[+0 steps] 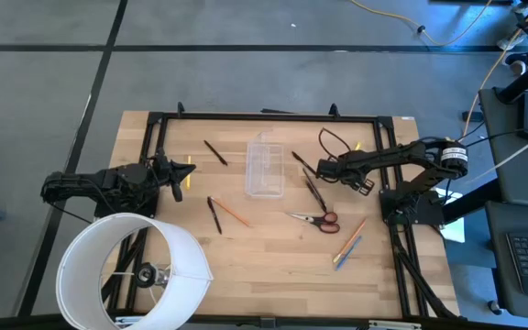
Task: Pick & place school supplies into a supply box
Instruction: Put the transparent pen into the transparent supply box
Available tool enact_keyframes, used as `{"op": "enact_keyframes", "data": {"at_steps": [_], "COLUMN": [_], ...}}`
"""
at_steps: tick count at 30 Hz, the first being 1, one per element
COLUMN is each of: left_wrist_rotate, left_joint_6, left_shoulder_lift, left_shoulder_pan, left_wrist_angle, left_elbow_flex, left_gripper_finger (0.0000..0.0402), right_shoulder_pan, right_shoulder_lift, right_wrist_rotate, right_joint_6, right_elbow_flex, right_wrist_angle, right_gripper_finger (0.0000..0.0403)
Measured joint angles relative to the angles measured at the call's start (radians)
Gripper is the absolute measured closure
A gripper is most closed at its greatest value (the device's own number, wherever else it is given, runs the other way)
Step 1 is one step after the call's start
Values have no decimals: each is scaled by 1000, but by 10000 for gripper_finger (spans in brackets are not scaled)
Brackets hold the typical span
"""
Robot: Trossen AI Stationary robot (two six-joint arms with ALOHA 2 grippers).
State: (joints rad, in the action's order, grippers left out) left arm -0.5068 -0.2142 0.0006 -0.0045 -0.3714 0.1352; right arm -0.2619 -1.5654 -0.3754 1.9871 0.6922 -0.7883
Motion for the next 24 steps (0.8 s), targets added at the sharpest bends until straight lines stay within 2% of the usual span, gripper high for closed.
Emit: {"op": "enact_keyframes", "data": {"at_steps": [4,9,13,24], "left_wrist_rotate": [0,7,10,11], "left_joint_6": [0,0,0,0], "left_shoulder_lift": [0,0,0,0], "left_shoulder_pan": [0,0,0,0], "left_wrist_angle": [0,0,0,0], "left_elbow_flex": [0,0,0,0], "left_gripper_finger": [395,395,396,391], "right_shoulder_pan": [0,0,0,1], "right_shoulder_lift": [0,0,0,0], "right_wrist_rotate": [-10,-11,-12,-12], "right_joint_6": [-21,-160,-212,-228], "right_elbow_flex": [0,0,0,0], "right_wrist_angle": [0,5,5,15], "right_gripper_finger": [187,187,187,187]}}
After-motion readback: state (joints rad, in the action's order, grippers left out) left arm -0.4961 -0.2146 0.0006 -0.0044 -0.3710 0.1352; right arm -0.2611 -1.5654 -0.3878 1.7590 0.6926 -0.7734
